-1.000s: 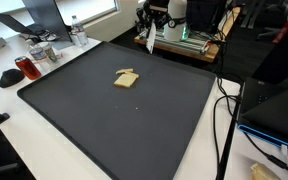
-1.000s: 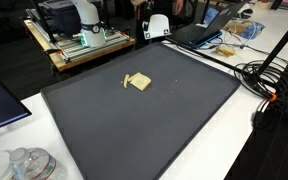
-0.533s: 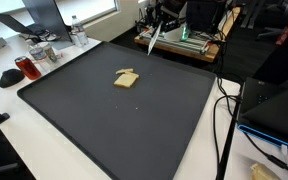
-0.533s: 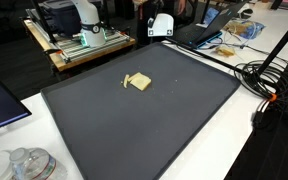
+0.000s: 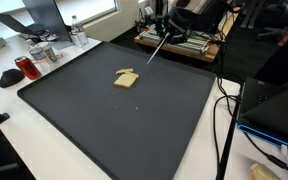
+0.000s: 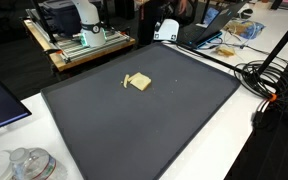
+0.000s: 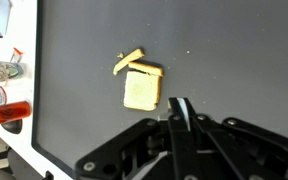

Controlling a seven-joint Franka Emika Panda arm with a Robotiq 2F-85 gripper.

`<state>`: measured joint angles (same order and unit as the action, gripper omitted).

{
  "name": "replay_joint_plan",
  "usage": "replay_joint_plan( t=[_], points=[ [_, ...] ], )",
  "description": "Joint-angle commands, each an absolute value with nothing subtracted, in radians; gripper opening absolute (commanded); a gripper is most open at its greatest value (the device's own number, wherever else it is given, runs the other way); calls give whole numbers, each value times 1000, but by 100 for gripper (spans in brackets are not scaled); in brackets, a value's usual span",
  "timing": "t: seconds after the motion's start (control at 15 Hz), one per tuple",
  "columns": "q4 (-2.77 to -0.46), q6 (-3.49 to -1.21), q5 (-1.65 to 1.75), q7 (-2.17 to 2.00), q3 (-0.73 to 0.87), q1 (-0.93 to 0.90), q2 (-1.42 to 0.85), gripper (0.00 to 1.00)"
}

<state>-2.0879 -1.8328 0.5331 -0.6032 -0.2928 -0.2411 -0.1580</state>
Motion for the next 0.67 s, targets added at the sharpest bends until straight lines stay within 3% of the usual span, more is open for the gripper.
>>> replay_joint_plan(
  t=[0.0, 0.6],
  points=[
    [-1992, -1784, 547, -701, -250, -292, -254, 1],
    [-1875, -1776, 551, -837, -171, -361, -405, 1]
  ],
)
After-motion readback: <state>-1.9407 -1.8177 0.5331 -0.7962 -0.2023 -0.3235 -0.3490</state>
